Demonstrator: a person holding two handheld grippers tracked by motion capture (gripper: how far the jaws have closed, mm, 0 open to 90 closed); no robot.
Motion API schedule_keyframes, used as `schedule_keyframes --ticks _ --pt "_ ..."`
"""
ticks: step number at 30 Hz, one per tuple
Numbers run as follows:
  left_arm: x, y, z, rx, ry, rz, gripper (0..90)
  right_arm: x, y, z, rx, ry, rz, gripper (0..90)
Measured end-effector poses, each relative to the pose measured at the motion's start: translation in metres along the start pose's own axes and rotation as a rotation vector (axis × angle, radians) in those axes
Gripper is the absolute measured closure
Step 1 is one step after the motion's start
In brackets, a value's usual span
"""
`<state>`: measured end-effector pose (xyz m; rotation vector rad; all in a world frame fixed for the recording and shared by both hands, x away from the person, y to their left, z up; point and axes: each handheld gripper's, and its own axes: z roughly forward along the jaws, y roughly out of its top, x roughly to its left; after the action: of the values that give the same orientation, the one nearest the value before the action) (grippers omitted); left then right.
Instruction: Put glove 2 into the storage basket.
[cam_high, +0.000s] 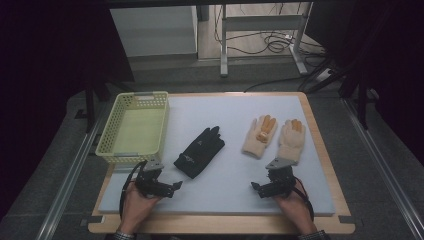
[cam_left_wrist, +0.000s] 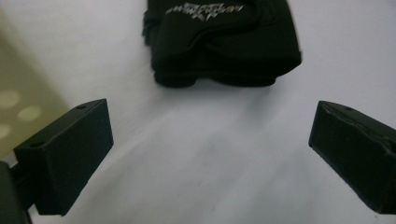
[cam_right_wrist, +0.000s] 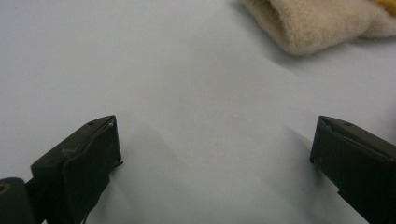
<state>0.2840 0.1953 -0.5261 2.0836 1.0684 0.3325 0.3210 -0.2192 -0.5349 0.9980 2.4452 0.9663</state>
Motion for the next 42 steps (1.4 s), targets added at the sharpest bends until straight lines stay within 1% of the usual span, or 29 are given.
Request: schedule_keyframes --ticks 3,4,9,14,17,18,22,26,30,33,36,40,42 --pt "-0.004 0.01 0.002 0.002 -0.006 0.016 0.0 0.0 0.0 0.0 0.0 0.0 0.0 1.2" --pt "-0.006 0.013 0.003 0.004 -0.005 0.027 0.0 0.0 0.0 0.0 0.0 0.0 0.0 1.2" --pt "-0.013 0.03 0.012 0.026 -0.006 0.061 0.0 0.0 0.0 0.0 -0.001 0.0 0.0 1.2" --pt "-0.017 0.047 0.025 0.037 -0.005 0.074 0.0 0.0 0.0 0.0 0.0 0.0 0.0 1.2" --pt "-0.019 0.057 0.034 0.047 0.005 0.089 0.0 0.0 0.0 0.0 0.0 0.0 0.0 1.3" --pt "-0.02 0.061 0.037 0.052 0.014 0.097 0.0 0.0 0.0 0.0 0.0 0.0 -0.001 1.3" --pt "-0.02 0.073 0.05 0.062 0.036 0.103 0.0 0.0 0.0 0.0 -0.001 0.001 -0.001 1.3" --pt "-0.018 0.083 0.065 0.085 0.038 0.094 0.0 0.0 0.0 0.0 -0.001 0.001 0.0 1.3" --pt "-0.014 0.088 0.08 0.098 0.034 0.083 0.0 0.0 0.0 0.0 -0.001 0.001 0.0 1.3" --pt "-0.01 0.088 0.089 0.104 0.051 0.074 0.0 0.0 0.0 0.0 -0.001 0.001 0.0 1.3" --pt "-0.005 0.086 0.095 0.112 0.071 0.075 0.0 0.0 0.0 0.0 -0.001 0.001 0.0 1.3" --pt "0.005 0.082 0.1 0.12 0.056 0.048 0.0 0.0 0.0 0.0 -0.001 0.001 0.001 1.3" --pt "0.01 0.079 0.103 0.126 0.009 0.027 0.0 0.0 0.0 0.0 -0.001 0.001 0.001 1.3"
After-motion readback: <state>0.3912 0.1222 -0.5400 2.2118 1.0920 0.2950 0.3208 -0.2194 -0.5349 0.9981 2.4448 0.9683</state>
